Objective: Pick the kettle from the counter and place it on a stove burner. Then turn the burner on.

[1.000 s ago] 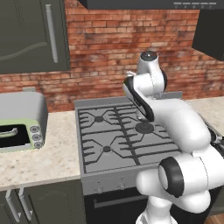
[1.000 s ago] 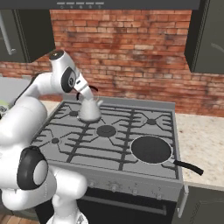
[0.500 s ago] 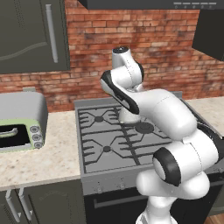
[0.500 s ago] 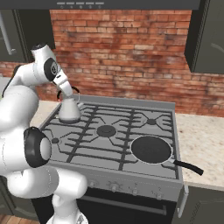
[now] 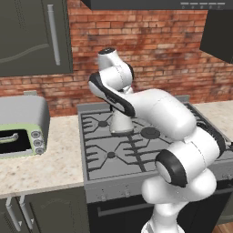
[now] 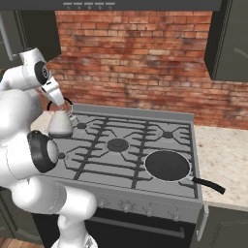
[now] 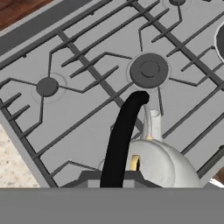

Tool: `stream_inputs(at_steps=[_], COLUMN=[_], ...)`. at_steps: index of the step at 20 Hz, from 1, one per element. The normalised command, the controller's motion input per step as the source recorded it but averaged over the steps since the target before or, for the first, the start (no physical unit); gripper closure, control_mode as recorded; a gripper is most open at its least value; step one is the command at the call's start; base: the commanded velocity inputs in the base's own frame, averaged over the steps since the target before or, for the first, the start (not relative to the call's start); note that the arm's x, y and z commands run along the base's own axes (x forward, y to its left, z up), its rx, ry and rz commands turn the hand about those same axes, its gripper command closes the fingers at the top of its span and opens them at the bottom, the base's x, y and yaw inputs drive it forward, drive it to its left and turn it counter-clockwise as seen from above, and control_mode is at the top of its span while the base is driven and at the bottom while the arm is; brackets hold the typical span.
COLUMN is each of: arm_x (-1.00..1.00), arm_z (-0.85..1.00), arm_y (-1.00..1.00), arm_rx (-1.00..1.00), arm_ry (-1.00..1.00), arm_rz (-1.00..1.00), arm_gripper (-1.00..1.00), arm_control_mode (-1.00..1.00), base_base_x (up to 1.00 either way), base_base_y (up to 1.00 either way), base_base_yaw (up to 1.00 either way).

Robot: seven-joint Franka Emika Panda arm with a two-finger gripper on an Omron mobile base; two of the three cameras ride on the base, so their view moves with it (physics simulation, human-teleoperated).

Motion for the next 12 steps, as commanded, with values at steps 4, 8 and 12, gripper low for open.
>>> stream_inputs(at_steps=[4,8,12], arm_x=[-0.61,-0.52,-0.11], arm_z=[-0.13,-0.12,-0.04], arm_y=[0.25,0.02,0.0], arm_rx=[0.0,0.04,0.04], arm_ry=[-0.14,-0.27,-0.19], arm_rz=[0.02,0.0,0.0], arm_gripper=[1.0,1.0,1.0], arm_control_mode=[-1.0,-1.0,-1.0], base_base_x=[0.0,0.0,0.0], base_base_y=[0.0,0.0,0.0], base_base_yaw=[0.0,0.0,0.0])
